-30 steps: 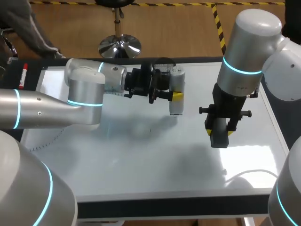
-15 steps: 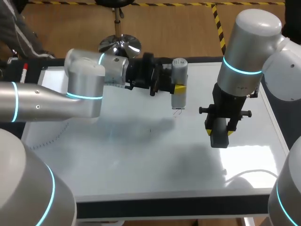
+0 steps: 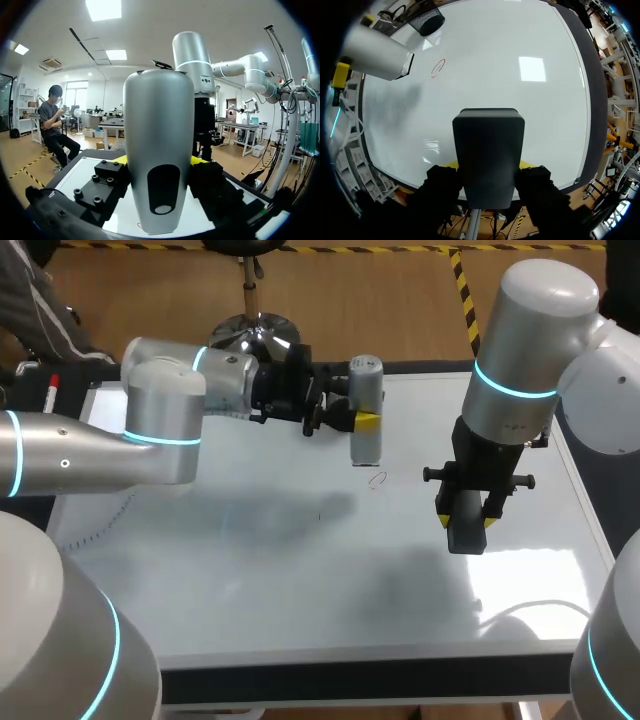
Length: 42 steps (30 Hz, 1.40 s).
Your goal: Pick up the inspection probe, press it on each red-marked spot on the whiteboard one by one, put down the probe, pick up the eraser, and wipe off all the red marks.
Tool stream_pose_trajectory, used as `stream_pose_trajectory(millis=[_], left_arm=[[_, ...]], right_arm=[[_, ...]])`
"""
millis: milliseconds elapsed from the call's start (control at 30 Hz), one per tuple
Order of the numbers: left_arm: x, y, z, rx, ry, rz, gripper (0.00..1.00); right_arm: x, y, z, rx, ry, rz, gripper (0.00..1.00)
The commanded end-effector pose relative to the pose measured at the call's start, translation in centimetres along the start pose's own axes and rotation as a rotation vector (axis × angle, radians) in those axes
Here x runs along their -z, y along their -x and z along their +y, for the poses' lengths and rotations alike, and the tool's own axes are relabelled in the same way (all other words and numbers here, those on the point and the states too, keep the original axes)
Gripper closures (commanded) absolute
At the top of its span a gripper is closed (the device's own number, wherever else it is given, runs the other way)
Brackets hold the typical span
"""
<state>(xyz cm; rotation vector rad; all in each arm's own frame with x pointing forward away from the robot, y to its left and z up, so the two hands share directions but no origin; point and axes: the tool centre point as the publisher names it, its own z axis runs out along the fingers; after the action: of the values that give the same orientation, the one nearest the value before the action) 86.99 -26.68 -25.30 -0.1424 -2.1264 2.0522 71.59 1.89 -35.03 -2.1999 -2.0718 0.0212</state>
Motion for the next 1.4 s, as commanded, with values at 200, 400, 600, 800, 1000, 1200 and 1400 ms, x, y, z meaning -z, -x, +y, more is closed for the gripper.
stream_pose_trajectory(millis=[200,400,600,800,1000,1200,1400], left_arm=[[2.4,-0.2,-0.7,0.001,0.002,0.005,1.0],[4.0,-0.3,-0.8,0.005,0.004,-0.004,1.0],[5.5,-0.4,-0.9,0.002,-0.003,-0.014,1.0],[7.4,-0.7,-1.3,-0.005,0.001,-0.03,1.0],[8.9,-1.0,-1.8,-0.014,0.014,-0.038,1.0],[11.1,-1.4,-2.1,-0.022,0.028,-0.067,1.0],[12.9,-1.9,-1.9,-0.023,0.027,-0.095,1.0]], right_arm=[[0.1,0.1,0.0,0.002,0.001,0.001,1.0],[0.1,0.1,0.0,0.002,0.001,0.001,1.0],[0.1,0.1,0.0,0.002,0.001,0.001,1.0],[0.1,0.1,0.0,0.002,0.001,0.001,1.0],[0.1,0.1,0.0,0.002,0.001,0.001,1.0],[0.1,0.1,0.0,0.002,0.001,0.001,1.0],[0.1,0.1,0.0,0.002,0.001,0.001,1.0]])
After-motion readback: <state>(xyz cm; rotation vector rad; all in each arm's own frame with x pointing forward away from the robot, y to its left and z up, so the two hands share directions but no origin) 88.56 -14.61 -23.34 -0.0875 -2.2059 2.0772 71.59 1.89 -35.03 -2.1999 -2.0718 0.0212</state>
